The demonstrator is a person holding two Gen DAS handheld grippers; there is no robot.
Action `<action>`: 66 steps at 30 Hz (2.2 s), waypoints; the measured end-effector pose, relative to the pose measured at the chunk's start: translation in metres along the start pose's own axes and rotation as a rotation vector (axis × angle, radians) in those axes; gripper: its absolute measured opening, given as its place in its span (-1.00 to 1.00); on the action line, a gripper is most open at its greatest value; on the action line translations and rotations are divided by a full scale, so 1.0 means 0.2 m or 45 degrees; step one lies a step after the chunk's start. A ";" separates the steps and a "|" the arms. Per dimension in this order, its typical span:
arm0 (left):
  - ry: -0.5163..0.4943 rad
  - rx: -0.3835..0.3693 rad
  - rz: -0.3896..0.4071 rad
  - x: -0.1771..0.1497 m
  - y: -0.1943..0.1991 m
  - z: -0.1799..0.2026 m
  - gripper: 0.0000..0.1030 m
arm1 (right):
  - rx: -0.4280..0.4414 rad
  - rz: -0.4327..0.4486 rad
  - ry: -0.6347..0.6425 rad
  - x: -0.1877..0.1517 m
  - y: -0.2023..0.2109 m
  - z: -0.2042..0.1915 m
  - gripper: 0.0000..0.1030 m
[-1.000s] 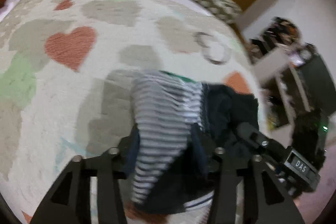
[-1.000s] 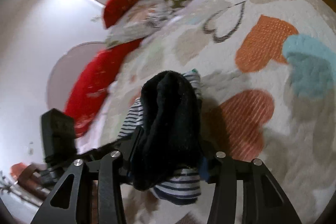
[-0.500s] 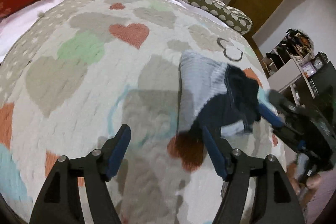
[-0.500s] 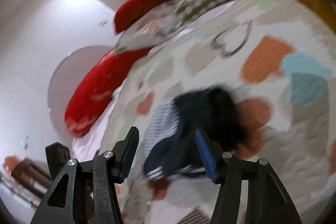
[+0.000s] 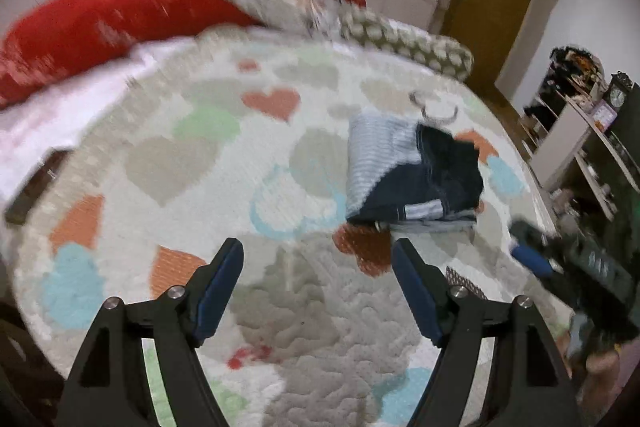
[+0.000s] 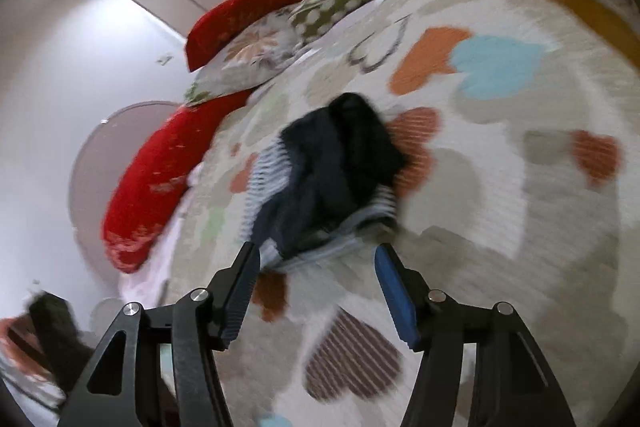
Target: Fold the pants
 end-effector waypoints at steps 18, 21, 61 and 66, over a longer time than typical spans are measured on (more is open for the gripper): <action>0.083 0.019 0.632 0.17 0.87 -0.09 1.00 | -0.294 0.107 0.306 -0.31 0.40 -0.28 0.37; 0.034 0.006 0.530 0.14 0.80 -0.05 1.00 | -0.326 0.077 0.345 -0.36 0.38 -0.30 0.40; -0.192 0.029 -0.015 -0.22 0.33 0.17 1.00 | -0.553 -0.103 0.264 -0.50 0.24 -0.07 0.43; -0.193 0.028 -0.024 -0.23 0.32 0.17 1.00 | -0.561 -0.110 0.267 -0.50 0.24 -0.06 0.44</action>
Point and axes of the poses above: each gripper's, at about its wrist camera, not at the fingertips, and y roughly against the way its jaws point, z to its right, x to its top, the point moved 5 cm from there along -y, roughly the way its jaws point, and after that the axes turned 6 degrees about x, right-handed, at the moved point
